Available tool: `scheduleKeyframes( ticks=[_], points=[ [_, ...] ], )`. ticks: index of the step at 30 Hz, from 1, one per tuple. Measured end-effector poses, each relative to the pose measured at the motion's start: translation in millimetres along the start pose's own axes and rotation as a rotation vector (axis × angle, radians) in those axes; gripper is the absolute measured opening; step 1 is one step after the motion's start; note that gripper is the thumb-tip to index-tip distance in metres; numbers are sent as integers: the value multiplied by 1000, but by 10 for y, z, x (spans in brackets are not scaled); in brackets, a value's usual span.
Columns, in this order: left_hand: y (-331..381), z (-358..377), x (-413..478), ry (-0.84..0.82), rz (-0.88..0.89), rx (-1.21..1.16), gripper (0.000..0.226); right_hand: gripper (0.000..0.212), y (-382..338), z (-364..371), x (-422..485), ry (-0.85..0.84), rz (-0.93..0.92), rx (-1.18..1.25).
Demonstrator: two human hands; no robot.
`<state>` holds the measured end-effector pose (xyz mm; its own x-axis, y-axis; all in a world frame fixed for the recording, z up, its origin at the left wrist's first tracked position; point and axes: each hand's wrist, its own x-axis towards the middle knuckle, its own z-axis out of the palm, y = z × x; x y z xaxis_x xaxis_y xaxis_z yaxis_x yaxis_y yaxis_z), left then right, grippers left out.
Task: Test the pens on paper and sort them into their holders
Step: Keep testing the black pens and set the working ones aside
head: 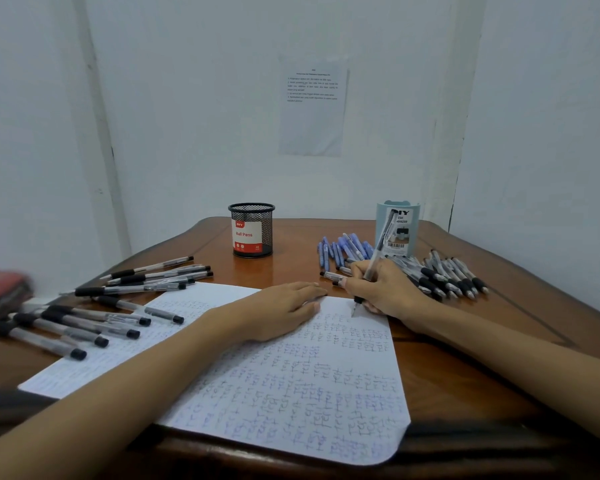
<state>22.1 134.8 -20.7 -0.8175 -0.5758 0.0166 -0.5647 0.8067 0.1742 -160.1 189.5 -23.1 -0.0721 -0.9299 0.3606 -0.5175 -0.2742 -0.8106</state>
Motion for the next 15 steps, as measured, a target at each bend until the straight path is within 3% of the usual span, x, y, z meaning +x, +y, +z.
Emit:
scheduleKeyframes(
  ticks=[15],
  points=[
    [7, 3, 4, 2, -9, 1, 47, 37, 3, 5, -18, 22, -51, -52]
  ],
)
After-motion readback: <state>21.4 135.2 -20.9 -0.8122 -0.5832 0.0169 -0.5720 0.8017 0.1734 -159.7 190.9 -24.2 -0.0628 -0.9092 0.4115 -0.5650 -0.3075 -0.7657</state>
